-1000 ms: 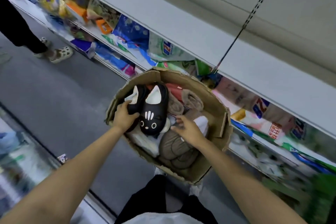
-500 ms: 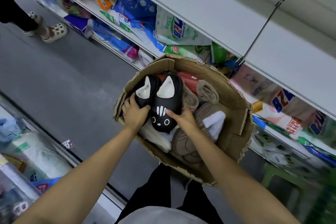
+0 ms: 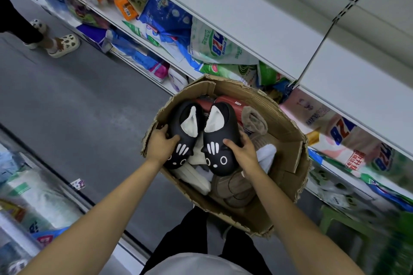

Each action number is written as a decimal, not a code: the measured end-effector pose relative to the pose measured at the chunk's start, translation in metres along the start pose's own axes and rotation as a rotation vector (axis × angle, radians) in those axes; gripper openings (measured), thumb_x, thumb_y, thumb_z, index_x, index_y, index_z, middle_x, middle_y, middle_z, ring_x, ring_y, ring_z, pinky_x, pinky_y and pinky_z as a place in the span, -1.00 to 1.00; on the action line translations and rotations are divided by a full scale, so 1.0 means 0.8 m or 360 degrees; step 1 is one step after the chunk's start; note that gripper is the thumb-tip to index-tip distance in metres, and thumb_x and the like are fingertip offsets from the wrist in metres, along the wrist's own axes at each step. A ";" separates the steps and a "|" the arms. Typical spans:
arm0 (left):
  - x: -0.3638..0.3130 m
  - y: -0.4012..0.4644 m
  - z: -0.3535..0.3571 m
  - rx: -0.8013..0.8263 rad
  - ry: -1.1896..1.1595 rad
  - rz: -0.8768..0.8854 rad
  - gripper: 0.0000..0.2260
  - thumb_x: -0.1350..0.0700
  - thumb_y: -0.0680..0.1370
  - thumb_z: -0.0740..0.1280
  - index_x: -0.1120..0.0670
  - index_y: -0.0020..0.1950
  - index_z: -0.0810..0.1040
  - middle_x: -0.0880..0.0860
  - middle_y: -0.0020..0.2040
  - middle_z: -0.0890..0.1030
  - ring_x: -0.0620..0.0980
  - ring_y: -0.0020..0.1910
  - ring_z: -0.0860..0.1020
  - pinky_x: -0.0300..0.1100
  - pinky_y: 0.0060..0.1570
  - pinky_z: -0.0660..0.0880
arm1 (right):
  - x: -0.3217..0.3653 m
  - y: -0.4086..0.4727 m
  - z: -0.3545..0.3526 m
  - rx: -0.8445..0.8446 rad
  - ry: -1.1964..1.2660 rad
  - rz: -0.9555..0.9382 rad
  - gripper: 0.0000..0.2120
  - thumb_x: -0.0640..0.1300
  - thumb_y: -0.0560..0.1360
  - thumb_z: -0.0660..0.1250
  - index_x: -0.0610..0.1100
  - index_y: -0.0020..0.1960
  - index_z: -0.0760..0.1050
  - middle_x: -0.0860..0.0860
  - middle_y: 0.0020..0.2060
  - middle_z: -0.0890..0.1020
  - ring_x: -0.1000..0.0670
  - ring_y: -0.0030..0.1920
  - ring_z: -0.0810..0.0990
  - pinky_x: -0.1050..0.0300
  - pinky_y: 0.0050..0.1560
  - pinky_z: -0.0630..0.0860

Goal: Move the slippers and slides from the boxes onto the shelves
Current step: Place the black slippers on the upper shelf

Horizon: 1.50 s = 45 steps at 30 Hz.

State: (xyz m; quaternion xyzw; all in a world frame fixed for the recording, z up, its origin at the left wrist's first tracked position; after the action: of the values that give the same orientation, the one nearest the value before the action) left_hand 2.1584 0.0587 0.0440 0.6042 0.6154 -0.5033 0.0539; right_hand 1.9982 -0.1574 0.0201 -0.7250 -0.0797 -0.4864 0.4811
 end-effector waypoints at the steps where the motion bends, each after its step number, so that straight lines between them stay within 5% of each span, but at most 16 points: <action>1: 0.004 0.003 -0.001 -0.0007 0.0106 0.0021 -0.55 0.03 0.56 0.41 0.11 0.43 0.47 0.20 0.13 0.59 0.17 0.14 0.57 0.08 0.23 0.51 | -0.001 0.001 -0.002 -0.0013 -0.0029 -0.0016 -0.49 -0.13 0.47 0.49 -0.02 0.37 0.41 0.10 0.12 0.61 0.10 0.08 0.63 0.20 0.03 0.60; 3: 0.008 -0.002 -0.006 -0.0045 0.0230 0.0005 -0.42 -0.18 0.53 0.40 -0.09 0.52 0.37 0.13 0.34 0.40 0.16 0.41 0.35 0.06 0.42 0.33 | -0.003 0.001 0.001 0.0012 -0.0090 -0.0042 -0.42 -0.10 0.48 0.48 -0.02 0.43 0.36 0.06 0.19 0.58 0.07 0.15 0.60 0.14 0.13 0.58; 6: 0.003 -0.013 0.007 0.0016 0.0234 0.0159 -0.42 -0.25 0.49 0.41 -0.29 0.47 0.31 0.01 0.41 0.36 0.09 0.45 0.26 0.09 0.45 0.25 | -0.004 0.001 0.011 0.0081 -0.0115 -0.0093 -0.31 -0.07 0.45 0.52 0.00 0.49 0.30 0.10 0.24 0.56 0.14 0.20 0.57 0.28 0.12 0.57; 10: 0.005 -0.016 0.011 0.0170 -0.0117 0.0224 -0.34 -0.14 0.41 0.56 -0.21 0.42 0.34 -0.08 0.31 0.52 -0.10 0.21 0.56 0.01 0.24 0.55 | -0.001 0.005 0.010 0.0053 -0.0078 -0.0141 -0.25 -0.13 0.41 0.55 -0.02 0.51 0.29 0.10 0.28 0.54 0.18 0.21 0.55 0.36 0.10 0.54; 15: 0.012 -0.009 0.008 0.0293 -0.0118 0.0229 -0.19 -0.16 0.35 0.59 -0.24 0.51 0.26 -0.12 0.40 0.46 -0.08 0.31 0.50 -0.05 0.30 0.50 | -0.003 0.005 0.007 0.0036 -0.0020 -0.0144 -0.23 -0.07 0.37 0.58 0.03 0.49 0.30 0.09 0.32 0.54 0.09 0.26 0.56 0.12 0.23 0.56; 19: 0.003 -0.012 0.014 0.0170 -0.0476 0.0057 -0.33 -0.04 0.43 0.56 -0.13 0.48 0.38 -0.07 0.32 0.55 -0.09 0.19 0.59 -0.10 0.20 0.57 | 0.011 -0.010 0.000 -0.0023 0.0117 -0.0106 -0.33 -0.07 0.41 0.55 -0.01 0.46 0.37 0.04 0.25 0.60 0.05 0.18 0.62 0.08 0.17 0.61; 21: -0.007 -0.024 0.019 0.0144 -0.0741 -0.0073 -0.42 -0.03 0.48 0.51 -0.10 0.46 0.41 -0.02 0.27 0.60 -0.05 0.08 0.65 -0.17 0.00 0.63 | 0.024 -0.020 -0.011 -0.0048 0.0204 -0.0070 -0.37 -0.03 0.43 0.53 0.00 0.44 0.39 0.01 0.23 0.63 0.01 0.14 0.66 0.03 0.13 0.63; 24: -0.029 -0.044 0.031 0.0148 -0.0943 -0.0118 -0.51 -0.05 0.51 0.48 -0.08 0.41 0.45 -0.01 0.17 0.65 -0.06 -0.01 0.69 -0.25 -0.19 0.61 | 0.063 -0.037 -0.036 -0.0087 0.0166 -0.0205 -0.43 -0.06 0.47 0.50 -0.02 0.42 0.39 0.09 0.20 0.62 0.10 0.10 0.64 0.19 0.03 0.62; 29: -0.087 -0.078 0.044 0.0155 -0.0987 0.0017 -0.59 -0.17 0.47 0.47 -0.15 0.29 0.55 -0.02 0.14 0.68 -0.02 0.06 0.68 -0.06 0.08 0.62 | 0.126 -0.084 -0.083 -0.0118 0.0023 -0.0488 -0.35 -0.07 0.44 0.52 0.01 0.45 0.31 0.23 0.14 0.54 0.29 0.07 0.58 0.38 -0.05 0.55; 34: -0.153 -0.131 0.056 0.0253 -0.1137 0.0157 -0.66 -0.04 0.57 0.39 0.01 0.32 0.55 -0.02 0.08 0.69 -0.14 -0.07 0.68 -0.30 -0.18 0.59 | 0.167 -0.146 -0.138 -0.0184 0.0027 -0.0675 -0.32 0.06 0.40 0.54 0.02 0.44 0.35 0.19 0.22 0.57 0.20 0.18 0.58 0.26 0.17 0.55; 39: -0.225 -0.197 0.059 0.0377 -0.1206 0.0250 -0.51 -0.24 0.45 0.43 -0.03 0.29 0.58 0.03 0.12 0.71 0.06 0.08 0.68 0.05 0.17 0.59 | 0.211 -0.215 -0.192 -0.0216 0.0177 -0.0864 -0.47 -0.10 0.45 0.52 0.02 0.36 0.43 0.15 0.18 0.62 0.18 0.13 0.63 0.24 0.09 0.58; 45: -0.312 -0.294 0.064 0.0461 -0.1227 0.0578 -0.58 -0.08 0.51 0.45 0.04 0.32 0.53 0.06 0.10 0.71 -0.01 -0.05 0.70 -0.12 -0.17 0.62 | 0.271 -0.309 -0.258 -0.0256 0.0176 -0.1102 -0.42 -0.06 0.47 0.48 0.00 0.43 0.36 0.09 0.23 0.59 0.27 0.00 0.65 0.33 -0.12 0.57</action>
State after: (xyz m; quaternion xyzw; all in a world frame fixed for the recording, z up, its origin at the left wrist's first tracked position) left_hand 2.0093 -0.0928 0.3177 0.4720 0.3576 -0.7551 0.2815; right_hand 1.8360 -0.2641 0.3560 -0.6631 -0.2558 -0.6638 0.2329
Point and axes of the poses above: each hand's wrist, its own y-axis towards the middle knuckle, its own z-axis out of the palm, x = y × z, the point moved 6 cm from there along y, towards the middle knuckle
